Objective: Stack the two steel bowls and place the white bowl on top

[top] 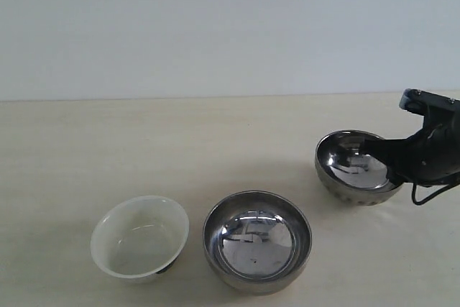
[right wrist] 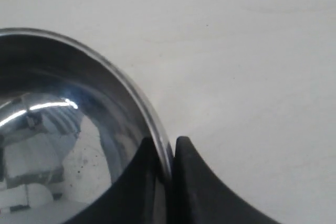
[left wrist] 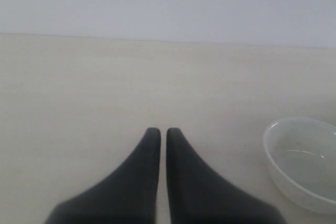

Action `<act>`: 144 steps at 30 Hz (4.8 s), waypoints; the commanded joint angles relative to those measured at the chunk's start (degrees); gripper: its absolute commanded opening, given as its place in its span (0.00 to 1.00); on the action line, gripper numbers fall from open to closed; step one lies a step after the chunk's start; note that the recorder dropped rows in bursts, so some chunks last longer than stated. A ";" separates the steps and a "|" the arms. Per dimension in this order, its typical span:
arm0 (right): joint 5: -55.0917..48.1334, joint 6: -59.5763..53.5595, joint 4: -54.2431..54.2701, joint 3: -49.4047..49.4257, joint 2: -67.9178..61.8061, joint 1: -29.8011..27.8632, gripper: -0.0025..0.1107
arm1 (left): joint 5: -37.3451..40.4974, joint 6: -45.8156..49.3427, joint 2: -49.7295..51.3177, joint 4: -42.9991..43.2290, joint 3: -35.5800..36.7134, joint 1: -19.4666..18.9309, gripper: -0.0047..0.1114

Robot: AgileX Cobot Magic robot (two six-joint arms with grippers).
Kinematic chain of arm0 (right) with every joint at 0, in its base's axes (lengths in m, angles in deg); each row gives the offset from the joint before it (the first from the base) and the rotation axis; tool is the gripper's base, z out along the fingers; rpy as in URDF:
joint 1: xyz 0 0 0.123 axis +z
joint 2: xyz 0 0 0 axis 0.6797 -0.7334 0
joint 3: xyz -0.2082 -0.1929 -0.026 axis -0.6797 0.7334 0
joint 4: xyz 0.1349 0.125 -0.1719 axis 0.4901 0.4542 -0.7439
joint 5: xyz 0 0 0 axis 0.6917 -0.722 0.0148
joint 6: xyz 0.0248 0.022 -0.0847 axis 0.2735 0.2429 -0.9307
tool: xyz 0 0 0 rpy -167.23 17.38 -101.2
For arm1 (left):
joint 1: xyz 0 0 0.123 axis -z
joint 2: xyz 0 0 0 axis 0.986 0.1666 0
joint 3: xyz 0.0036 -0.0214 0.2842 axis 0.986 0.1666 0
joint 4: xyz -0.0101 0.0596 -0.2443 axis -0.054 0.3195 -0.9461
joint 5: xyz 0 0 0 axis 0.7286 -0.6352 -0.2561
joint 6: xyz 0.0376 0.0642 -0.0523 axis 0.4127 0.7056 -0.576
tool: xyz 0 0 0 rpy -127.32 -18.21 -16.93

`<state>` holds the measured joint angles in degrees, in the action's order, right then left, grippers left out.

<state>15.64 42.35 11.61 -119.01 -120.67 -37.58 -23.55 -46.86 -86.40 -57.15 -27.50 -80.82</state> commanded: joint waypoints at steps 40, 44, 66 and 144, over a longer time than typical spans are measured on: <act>-22.99 -13.39 9.47 0.19 22.24 24.78 0.02 | -0.43 -0.27 -0.18 0.00 0.17 0.29 0.07; -23.50 -13.24 9.62 0.19 19.13 25.29 0.02 | -0.43 -0.27 -0.18 0.00 0.17 0.29 0.07; -16.87 -13.48 8.37 0.19 13.12 27.90 0.02 | -0.43 -0.27 -0.18 0.00 0.17 0.29 0.07; -2.37 -19.92 8.33 11.66 19.93 27.90 0.02 | -0.43 -0.27 -0.18 0.00 0.17 0.29 0.07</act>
<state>11.98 22.62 19.33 -107.73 -101.31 -9.72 -23.55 -46.86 -86.40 -57.15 -27.50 -80.82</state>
